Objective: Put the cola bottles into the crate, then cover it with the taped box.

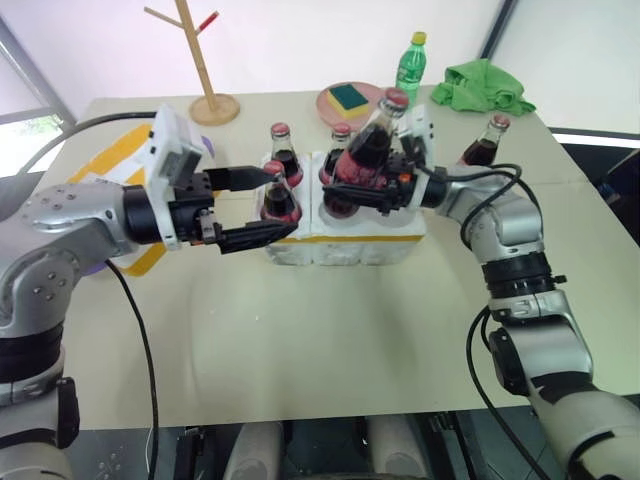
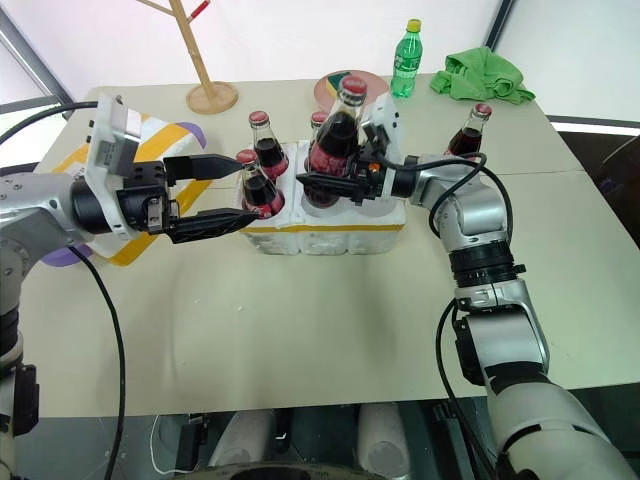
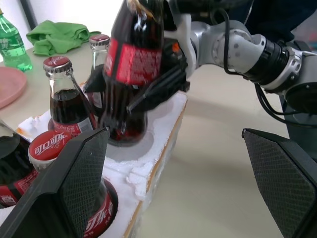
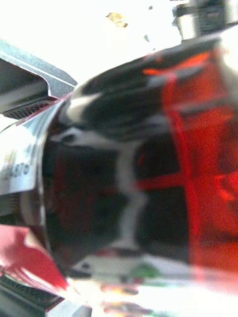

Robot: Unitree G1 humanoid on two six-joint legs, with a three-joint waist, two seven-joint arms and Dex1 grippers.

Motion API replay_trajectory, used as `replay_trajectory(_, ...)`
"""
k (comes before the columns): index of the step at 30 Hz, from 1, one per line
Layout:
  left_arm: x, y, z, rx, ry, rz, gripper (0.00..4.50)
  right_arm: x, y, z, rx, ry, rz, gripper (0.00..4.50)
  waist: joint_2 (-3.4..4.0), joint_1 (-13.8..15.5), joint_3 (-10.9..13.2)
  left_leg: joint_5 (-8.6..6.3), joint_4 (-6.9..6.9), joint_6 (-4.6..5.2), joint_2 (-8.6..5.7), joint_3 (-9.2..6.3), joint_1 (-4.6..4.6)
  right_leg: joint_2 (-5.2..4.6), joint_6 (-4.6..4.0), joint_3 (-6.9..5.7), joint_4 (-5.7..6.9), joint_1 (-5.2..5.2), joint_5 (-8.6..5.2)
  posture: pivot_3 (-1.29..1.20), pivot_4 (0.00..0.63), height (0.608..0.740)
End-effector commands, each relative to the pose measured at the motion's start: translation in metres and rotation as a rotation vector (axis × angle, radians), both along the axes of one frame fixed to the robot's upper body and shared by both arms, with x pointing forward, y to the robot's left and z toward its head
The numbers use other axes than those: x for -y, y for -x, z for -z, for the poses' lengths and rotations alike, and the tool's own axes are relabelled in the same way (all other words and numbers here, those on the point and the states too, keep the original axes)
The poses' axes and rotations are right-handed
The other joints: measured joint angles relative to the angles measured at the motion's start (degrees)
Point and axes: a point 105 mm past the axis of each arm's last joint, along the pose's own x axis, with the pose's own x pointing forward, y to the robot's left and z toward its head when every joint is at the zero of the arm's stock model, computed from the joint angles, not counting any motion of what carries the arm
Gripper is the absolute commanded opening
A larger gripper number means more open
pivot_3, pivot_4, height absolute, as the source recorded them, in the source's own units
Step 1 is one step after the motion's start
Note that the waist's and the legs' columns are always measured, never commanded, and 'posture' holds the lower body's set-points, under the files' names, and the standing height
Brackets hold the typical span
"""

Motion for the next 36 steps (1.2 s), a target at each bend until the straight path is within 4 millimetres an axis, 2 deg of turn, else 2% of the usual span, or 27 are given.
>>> replay_trajectory(1, 0.003, 0.004, -0.011, 0.049, 0.004, 0.016, 4.5, -0.007, -0.001, 0.002, 0.066, 0.043, -0.006, 2.9, 0.0, -0.2, 0.0, 0.01, 0.0, -0.02, 0.0, 0.0, 0.0, 0.0, 0.0, 0.0, 0.01, -0.01, 0.0, 0.0, 0.15, 0.74)
replay_trajectory(7, 0.005, 0.001, -0.011, 0.054, 0.008, 0.023, 4.5, -0.019, -0.011, 0.023, 0.094, 0.177, 0.0, 2.9, -0.02, -0.3, 0.0, 0.05, 0.0, -0.09, 0.01, 0.0, 0.05, 0.0, -0.02, 0.01, 0.09, -0.03, 0.01, 0.0, 0.15, 0.74)
replay_trajectory(9, 0.007, 0.001, -0.012, 0.057, 0.01, 0.027, 4.5, -0.019, -0.014, 0.029, 0.067, 0.211, 0.002, 3.97, -0.03, -0.4, 0.0, 0.06, 0.0, -0.11, 0.02, 0.02, 0.17, 0.04, -0.04, 0.05, 0.18, 0.01, 0.02, 0.0, 0.15, 0.74)
replay_trajectory(11, 0.007, 0.002, -0.012, 0.059, 0.012, 0.03, 4.5, -0.019, -0.016, 0.029, 0.066, 0.214, -0.001, 4.45, -0.04, -0.3, 0.0, 0.08, 0.01, -0.14, 0.03, 0.01, 0.22, 0.06, -0.05, 0.08, 0.29, 0.02, 0.01, 0.0, 0.15, 0.74)
replay_trajectory(15, 0.007, 0.001, -0.011, 0.061, 0.013, 0.032, 4.5, -0.014, -0.017, 0.014, 0.079, 0.162, 0.003, 4.45, -0.04, -0.2, 0.0, 0.09, 0.02, -0.15, 0.04, 0.0, 0.24, 0.09, -0.07, 0.12, 0.37, 0.02, 0.0, 0.0, 0.15, 0.74)
replay_trajectory(22, 0.011, 0.001, -0.01, 0.062, 0.017, 0.053, 4.5, 0.012, -0.005, -0.003, 0.065, 0.101, 0.002, 4.45, -0.04, 0.1, 0.0, 0.09, 0.01, -0.15, 0.03, 0.0, 0.21, 0.09, -0.07, 0.13, 0.37, 0.0, 0.0, 0.0, 0.15, 0.74)
replay_trajectory(27, 0.022, -0.005, -0.013, 0.059, 0.031, 0.105, 4.5, 0.06, 0.009, -0.036, 0.077, 0.023, 0.097, 4.45, -0.06, 0.5, 0.0, 0.09, 0.03, -0.15, 0.03, 0.0, 0.18, 0.09, -0.07, 0.12, 0.36, 0.0, 0.0, 0.0, 0.15, 0.74)
replay_trajectory(29, 0.028, -0.009, -0.015, 0.063, 0.038, 0.128, 4.5, 0.078, 0.014, -0.042, 0.072, 0.025, 0.147, 4.45, -0.07, 0.6, 0.0, 0.09, 0.05, -0.15, 0.02, 0.03, 0.17, 0.07, -0.06, 0.14, 0.34, 0.01, 0.0, 0.0, 0.15, 0.74)
replay_trajectory(32, 0.036, -0.015, -0.017, 0.079, 0.041, 0.154, 4.5, 0.101, 0.026, -0.042, 0.061, 0.06, 0.187, 4.45, -0.08, 0.7, 0.0, 0.09, 0.03, -0.15, 0.02, 0.02, 0.17, 0.08, -0.07, 0.14, 0.32, 0.01, 0.0, 0.0, 0.15, 0.74)
replay_trajectory(36, 0.045, -0.023, -0.02, 0.095, 0.053, 0.169, 4.5, 0.144, 0.036, -0.031, 0.008, 0.099, 0.341, 4.45, -0.09, 1.3, 0.0, 0.09, 0.04, -0.14, 0.03, 0.06, 0.16, 0.08, -0.06, 0.14, 0.28, 0.01, 0.0, 0.0, 0.15, 0.74)
